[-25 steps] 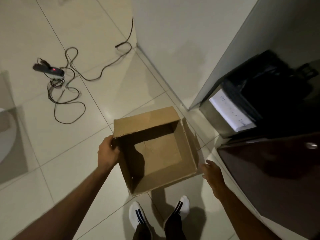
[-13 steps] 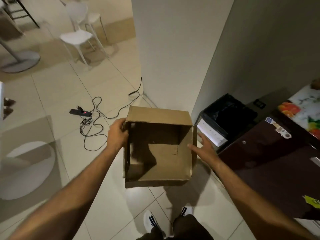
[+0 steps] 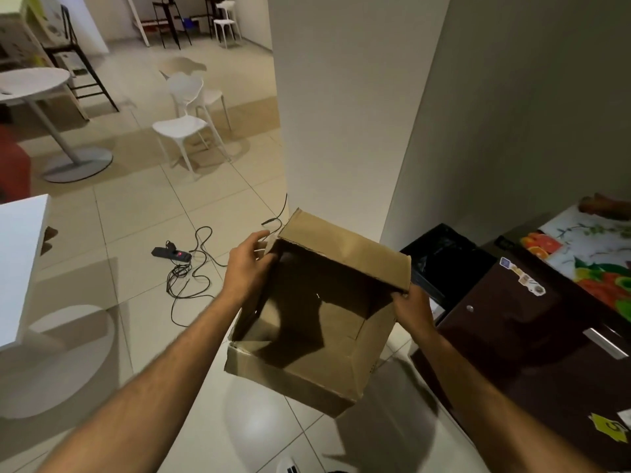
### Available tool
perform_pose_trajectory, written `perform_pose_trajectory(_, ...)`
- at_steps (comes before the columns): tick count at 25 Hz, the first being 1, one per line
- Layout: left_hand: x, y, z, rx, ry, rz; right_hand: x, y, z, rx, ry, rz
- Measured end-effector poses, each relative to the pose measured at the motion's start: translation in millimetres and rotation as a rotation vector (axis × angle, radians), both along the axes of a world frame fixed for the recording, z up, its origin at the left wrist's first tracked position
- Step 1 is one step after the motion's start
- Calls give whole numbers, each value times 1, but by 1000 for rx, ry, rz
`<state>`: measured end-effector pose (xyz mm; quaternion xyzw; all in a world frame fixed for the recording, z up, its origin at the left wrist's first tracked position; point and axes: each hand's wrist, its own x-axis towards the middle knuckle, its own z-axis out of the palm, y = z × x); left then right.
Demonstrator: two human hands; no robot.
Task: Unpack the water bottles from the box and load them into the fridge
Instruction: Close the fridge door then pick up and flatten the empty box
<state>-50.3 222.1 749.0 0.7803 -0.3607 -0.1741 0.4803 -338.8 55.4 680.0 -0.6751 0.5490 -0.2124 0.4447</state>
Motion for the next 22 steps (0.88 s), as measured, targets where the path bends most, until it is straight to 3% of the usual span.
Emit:
perform_pose_trajectory(6,-52,54,-52,199,-11,84,-53,-1,-13,114,-158,-227)
perform_pose_trajectory(8,-74,66,-64,172,50,165,-68,5,-14,151,-235,-270)
perform_pose_trajectory(12,-96,54,-60,22,339,333,-85,29,-9,192,-291,-223)
perform_pose_trajectory(19,-93,44,-44,-13,257,365,-114,41,-15,433,-561,-228)
perform_pose_trajectory(22,-80,50,-48,-5,311,341,-125,18,-20,475,-549,-239)
